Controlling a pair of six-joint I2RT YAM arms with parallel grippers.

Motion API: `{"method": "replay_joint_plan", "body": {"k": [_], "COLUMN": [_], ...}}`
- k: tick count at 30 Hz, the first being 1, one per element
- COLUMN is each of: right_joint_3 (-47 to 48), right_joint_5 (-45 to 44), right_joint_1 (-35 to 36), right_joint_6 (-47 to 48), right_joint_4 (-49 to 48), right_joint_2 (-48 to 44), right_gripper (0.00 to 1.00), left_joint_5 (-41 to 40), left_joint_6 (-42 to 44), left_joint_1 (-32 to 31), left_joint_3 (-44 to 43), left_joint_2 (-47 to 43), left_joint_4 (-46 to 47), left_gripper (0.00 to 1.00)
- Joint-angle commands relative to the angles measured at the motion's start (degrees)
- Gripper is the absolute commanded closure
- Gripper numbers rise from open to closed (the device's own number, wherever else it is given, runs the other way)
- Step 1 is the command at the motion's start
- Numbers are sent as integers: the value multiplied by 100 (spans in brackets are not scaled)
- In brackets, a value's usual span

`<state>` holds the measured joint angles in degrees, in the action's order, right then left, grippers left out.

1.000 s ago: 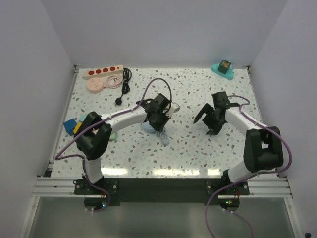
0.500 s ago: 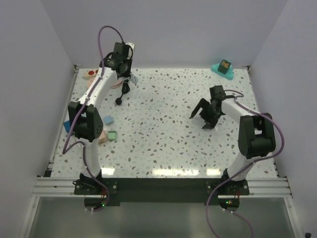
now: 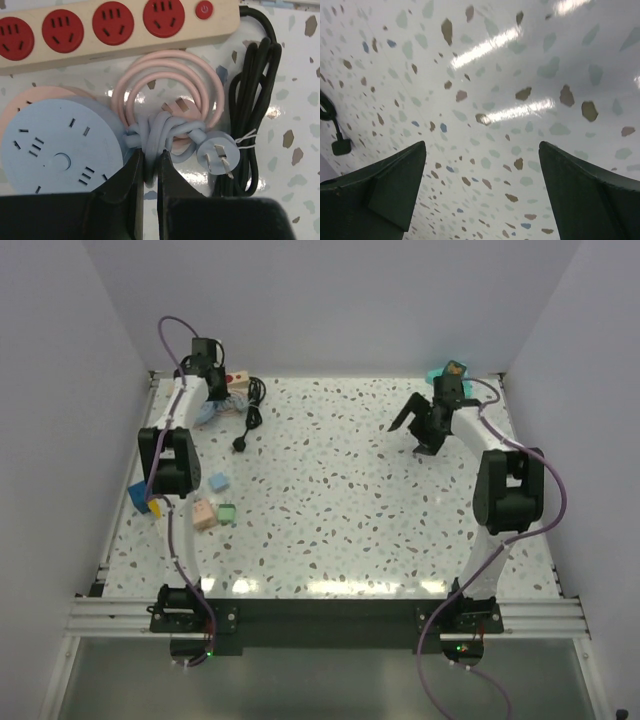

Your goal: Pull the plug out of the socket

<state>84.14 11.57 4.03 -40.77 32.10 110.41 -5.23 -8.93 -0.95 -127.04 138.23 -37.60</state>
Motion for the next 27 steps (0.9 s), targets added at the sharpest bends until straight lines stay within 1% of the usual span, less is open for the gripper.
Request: {"method": "replay_joint_plan", "body": {"k": [1,2,3,4,6,7,8,9,11,13,15,17,18,20,21,23,24,25,26,27], "right_joint_3": [620,717,857,920,1086,1157,1227,1419,1596,1956,2280,2650,3061,3511,3913,4223,4155,4015,3675,3628], "right_joint_5": [-252,-269,-391,-506,-647,-830,-919,-1033,-1244,-1463,-1482,-1597,-1649,-1711,-1798,-2017,-2106,-2237,-2473,-2571], "right_joint_1": [-306,-376,-560,-631,-824,-877,-965,-1001,-1053,-1124,-1176,-1177,-1177,-1177,-1177,-1177,-1168,-1159,-1116,-1089], "right_joint_6": [96,-17,-97,-158,-360,-405,-509,-571,-677,-791,-818,-679,-582,-267,-143,164,253,419,517,605], "right_joint_4": [-90,-107,-107,-116,-282,-353,-414,-432,-615,-661,-1011,-1126,-1179,-1197,-1206,-1406,-1591,-2115,-2390,-2549], "right_joint_2": [208,261,314,393,464,560,613,674,911,1122,1412,1797,1930,2255,2544,2739,2766,2732,2679,2696], "right_gripper": [1,1,1,1,1,1,1,1,1,1,1,1,1,1,1,1,1,1,1,1], "left_joint_5": [32,31,40,101,145,198,198,198,225,321,496,952,1224,1594,1805,1946,1965,1956,1965,2017], "left_joint_6": [-109,-135,-162,-179,-249,-276,-328,-346,-416,-522,-680,-881,-970,-1206,-1269,-1278,-1235,-1164,-1138,-1111], "left_joint_1": [86,95,95,95,95,95,95,95,95,95,95,95,95,95,95,16,-36,-150,-195,-238], "left_joint_3": [126,171,215,319,487,722,847,970,1216,1174,1217,1558,1716,2340,2707,2974,3088,3107,3150,3194], "left_joint_2": [-191,-200,-244,-270,-471,-569,-683,-927,-1166,-1404,-1693,-1939,-2193,-2580,-2687,-2906,-2942,-2960,-2995,-3004], "left_joint_4": [736,763,790,807,904,956,1035,1079,1115,914,869,1009,1088,1421,1510,1660,1642,1547,1537,1511], "left_gripper": [99,93,86,65,41,15,2,0,0,0,0,0,0,0,0,0,0,0,0,0]}}
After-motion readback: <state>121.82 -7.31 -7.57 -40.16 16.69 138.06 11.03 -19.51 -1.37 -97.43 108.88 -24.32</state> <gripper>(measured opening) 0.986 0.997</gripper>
